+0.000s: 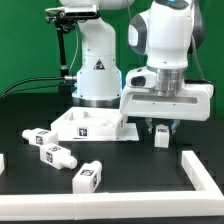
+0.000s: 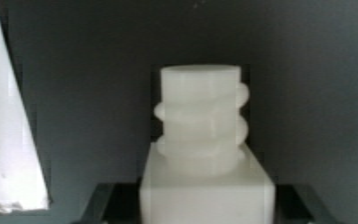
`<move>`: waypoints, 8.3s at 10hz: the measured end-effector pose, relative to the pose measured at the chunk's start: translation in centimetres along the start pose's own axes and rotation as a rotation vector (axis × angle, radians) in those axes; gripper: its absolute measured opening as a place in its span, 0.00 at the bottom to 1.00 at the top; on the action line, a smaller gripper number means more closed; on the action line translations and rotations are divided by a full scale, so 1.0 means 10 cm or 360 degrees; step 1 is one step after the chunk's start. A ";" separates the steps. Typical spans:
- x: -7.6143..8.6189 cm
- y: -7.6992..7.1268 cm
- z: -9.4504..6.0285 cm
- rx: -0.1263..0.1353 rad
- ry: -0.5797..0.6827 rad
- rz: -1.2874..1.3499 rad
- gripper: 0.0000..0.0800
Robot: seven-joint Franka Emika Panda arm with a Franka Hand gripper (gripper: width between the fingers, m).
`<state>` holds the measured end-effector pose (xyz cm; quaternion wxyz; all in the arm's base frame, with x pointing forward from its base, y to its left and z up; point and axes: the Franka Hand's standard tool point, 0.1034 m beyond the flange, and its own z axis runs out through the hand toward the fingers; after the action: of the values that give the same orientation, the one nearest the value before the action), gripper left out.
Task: Assemble one leg
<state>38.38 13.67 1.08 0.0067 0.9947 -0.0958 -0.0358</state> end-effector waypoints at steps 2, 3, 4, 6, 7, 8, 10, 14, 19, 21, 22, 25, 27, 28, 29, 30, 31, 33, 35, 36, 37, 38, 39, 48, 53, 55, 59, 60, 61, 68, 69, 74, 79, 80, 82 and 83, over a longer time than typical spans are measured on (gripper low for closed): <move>0.01 -0.06 -0.02 0.0004 0.0001 -0.0020 0.36; 0.00 -0.05 -0.01 0.0002 0.0000 -0.0022 0.36; 0.00 -0.05 -0.01 0.0002 0.0000 -0.0022 0.55; 0.12 0.05 -0.21 0.0001 -0.0042 -0.0084 0.71; 0.29 0.16 -0.49 0.0012 -0.0082 -0.0111 0.79; 0.54 0.29 -0.69 0.0036 -0.0065 -0.0109 0.81; 1.08 0.52 -0.85 0.0059 0.0003 -0.0146 0.81; 1.10 0.51 -0.81 0.0059 0.0023 -0.0162 0.81; 2.01 1.03 -1.01 0.0085 -0.0100 -0.0178 0.81; 1.99 1.01 -0.98 0.0082 -0.0092 -0.0176 0.81; 2.00 1.01 -0.98 0.0082 -0.0092 -0.0174 0.81; 2.34 1.24 -0.79 0.0038 -0.0138 -0.0141 0.81; 2.57 1.34 -0.61 0.0018 -0.0105 -0.0103 0.81; 2.59 1.36 -0.46 0.0005 -0.0080 -0.0094 0.81; 2.57 1.38 -0.31 -0.0004 -0.0054 -0.0091 0.81; 2.53 1.40 -0.23 -0.0010 -0.0040 -0.0092 0.81; 2.49 1.43 -0.17 -0.0016 -0.0024 -0.0088 0.81; 2.49 1.44 -0.14 -0.0021 -0.0006 -0.0090 0.81; 2.48 1.44 -0.14 -0.0021 -0.0007 -0.0090 0.48; 2.48 1.44 -0.14 -0.0021 -0.0006 -0.0090 0.36; 2.48 1.44 -0.14 -0.0022 -0.0006 -0.0090 0.36; 2.45 1.43 -0.15 -0.0020 -0.0012 -0.0066 0.36; 2.25 1.38 -0.23 -0.0012 -0.0046 0.0024 0.36; 1.35 1.03 -0.62 0.0022 -0.0077 0.0177 0.36; 0.68 0.80 -0.38 -0.0001 -0.0013 0.0167 0.36; 0.66 0.78 -0.34 -0.0004 -0.0008 0.0167 0.36; 0.36 0.63 0.02 -0.0036 0.0028 0.0118 0.36; 0.36 0.63 0.02 -0.0035 0.0033 0.0117 0.36; 0.36 0.63 0.02 -0.0035 0.0033 0.0113 0.36; 0.36 1.02 -0.47 0.0011 -0.0020 0.0027 0.81; 0.41 1.05 -0.55 0.0022 0.0004 0.0045 0.81; 0.39 1.07 -0.50 0.0014 -0.0014 -0.0053 0.81; 0.21 1.64 -0.44 0.0022 0.0046 -0.0640 0.81; 0.19 1.64 -0.43 0.0024 0.0031 -0.0621 0.81; 0.19 1.64 -0.43 0.0023 0.0030 -0.0623 0.81; 0.19 1.66 -0.42 0.0013 0.0044 -0.0739 0.81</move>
Offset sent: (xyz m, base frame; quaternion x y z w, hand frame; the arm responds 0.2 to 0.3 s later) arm 0.0000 0.0000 0.0000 0.0000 0.0000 0.0000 1.0000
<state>37.41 -2.98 5.50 -0.0045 0.9905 0.1354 -0.0223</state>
